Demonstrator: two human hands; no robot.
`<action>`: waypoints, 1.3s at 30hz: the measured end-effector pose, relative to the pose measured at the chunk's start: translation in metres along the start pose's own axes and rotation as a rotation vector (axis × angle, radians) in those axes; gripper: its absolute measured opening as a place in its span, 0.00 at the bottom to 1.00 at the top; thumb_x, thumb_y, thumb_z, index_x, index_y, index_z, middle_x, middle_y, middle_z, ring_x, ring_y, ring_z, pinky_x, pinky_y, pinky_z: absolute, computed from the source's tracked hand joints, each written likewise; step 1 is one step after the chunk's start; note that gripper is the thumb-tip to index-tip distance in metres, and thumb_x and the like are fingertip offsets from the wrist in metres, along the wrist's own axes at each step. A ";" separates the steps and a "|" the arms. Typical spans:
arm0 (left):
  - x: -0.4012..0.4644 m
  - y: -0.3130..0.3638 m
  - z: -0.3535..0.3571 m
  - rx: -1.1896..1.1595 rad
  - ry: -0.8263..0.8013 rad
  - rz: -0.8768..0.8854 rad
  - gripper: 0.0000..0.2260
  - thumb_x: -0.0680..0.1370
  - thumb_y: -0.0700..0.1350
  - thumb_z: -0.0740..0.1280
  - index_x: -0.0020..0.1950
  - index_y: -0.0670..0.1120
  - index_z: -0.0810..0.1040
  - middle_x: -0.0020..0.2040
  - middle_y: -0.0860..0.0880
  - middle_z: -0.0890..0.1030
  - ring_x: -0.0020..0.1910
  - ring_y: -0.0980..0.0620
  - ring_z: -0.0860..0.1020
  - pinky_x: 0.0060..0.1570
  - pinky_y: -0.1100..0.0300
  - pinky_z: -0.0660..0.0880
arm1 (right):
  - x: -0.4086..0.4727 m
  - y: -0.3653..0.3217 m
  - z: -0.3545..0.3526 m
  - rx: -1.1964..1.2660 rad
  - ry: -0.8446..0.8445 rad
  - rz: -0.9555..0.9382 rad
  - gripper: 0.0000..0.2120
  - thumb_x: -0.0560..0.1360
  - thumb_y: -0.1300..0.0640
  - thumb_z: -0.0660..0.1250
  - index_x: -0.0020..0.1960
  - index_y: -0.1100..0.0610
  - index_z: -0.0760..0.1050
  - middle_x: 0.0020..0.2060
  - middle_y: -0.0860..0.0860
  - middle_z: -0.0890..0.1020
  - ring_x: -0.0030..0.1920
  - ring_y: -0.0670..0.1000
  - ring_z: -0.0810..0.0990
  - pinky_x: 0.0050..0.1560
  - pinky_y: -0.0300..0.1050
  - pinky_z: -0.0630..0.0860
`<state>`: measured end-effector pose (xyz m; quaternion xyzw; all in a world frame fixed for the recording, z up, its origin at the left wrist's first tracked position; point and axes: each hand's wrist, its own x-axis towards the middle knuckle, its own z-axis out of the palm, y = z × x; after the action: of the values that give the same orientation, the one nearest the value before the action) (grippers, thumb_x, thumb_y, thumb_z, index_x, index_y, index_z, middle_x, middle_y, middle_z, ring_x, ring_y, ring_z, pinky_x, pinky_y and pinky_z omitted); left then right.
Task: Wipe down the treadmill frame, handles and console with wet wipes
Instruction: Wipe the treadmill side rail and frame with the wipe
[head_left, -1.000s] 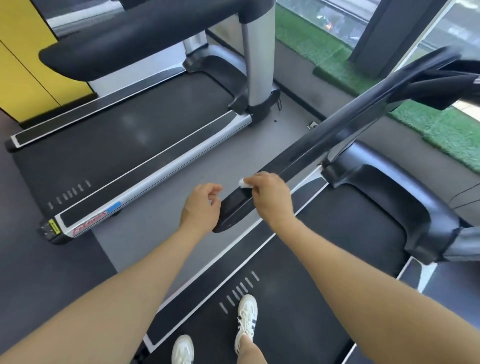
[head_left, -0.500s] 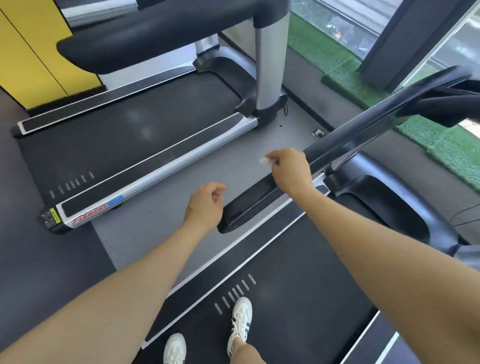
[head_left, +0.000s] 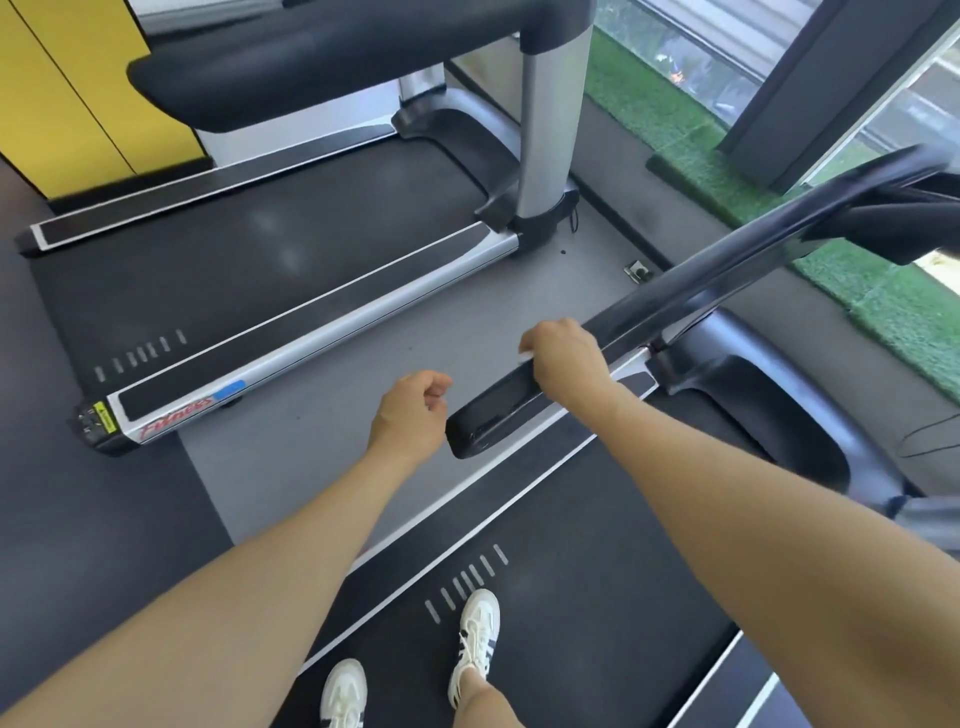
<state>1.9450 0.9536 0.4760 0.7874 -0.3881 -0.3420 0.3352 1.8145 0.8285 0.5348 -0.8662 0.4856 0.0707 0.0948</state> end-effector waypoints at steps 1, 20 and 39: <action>-0.002 -0.002 -0.001 -0.001 -0.008 -0.002 0.14 0.77 0.35 0.60 0.59 0.44 0.78 0.57 0.47 0.79 0.54 0.50 0.77 0.59 0.57 0.72 | -0.005 -0.009 0.005 0.017 -0.027 -0.018 0.21 0.71 0.74 0.58 0.58 0.61 0.78 0.53 0.59 0.79 0.53 0.61 0.78 0.51 0.49 0.76; -0.038 -0.024 -0.014 -0.002 -0.118 0.058 0.14 0.78 0.35 0.60 0.61 0.45 0.77 0.57 0.48 0.78 0.54 0.51 0.76 0.57 0.62 0.70 | -0.125 -0.050 0.080 0.489 0.166 0.001 0.19 0.75 0.72 0.57 0.55 0.57 0.82 0.55 0.49 0.81 0.57 0.52 0.74 0.54 0.43 0.71; -0.048 -0.033 -0.032 -0.015 -0.182 0.116 0.13 0.78 0.36 0.61 0.61 0.45 0.76 0.55 0.50 0.77 0.53 0.53 0.75 0.57 0.62 0.70 | -0.124 -0.097 0.083 0.890 0.305 0.368 0.08 0.76 0.66 0.57 0.48 0.61 0.75 0.45 0.52 0.77 0.42 0.52 0.74 0.37 0.40 0.70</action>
<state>1.9606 1.0176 0.4806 0.7267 -0.4592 -0.3953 0.3237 1.8305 0.9997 0.4902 -0.6424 0.6215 -0.2550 0.3688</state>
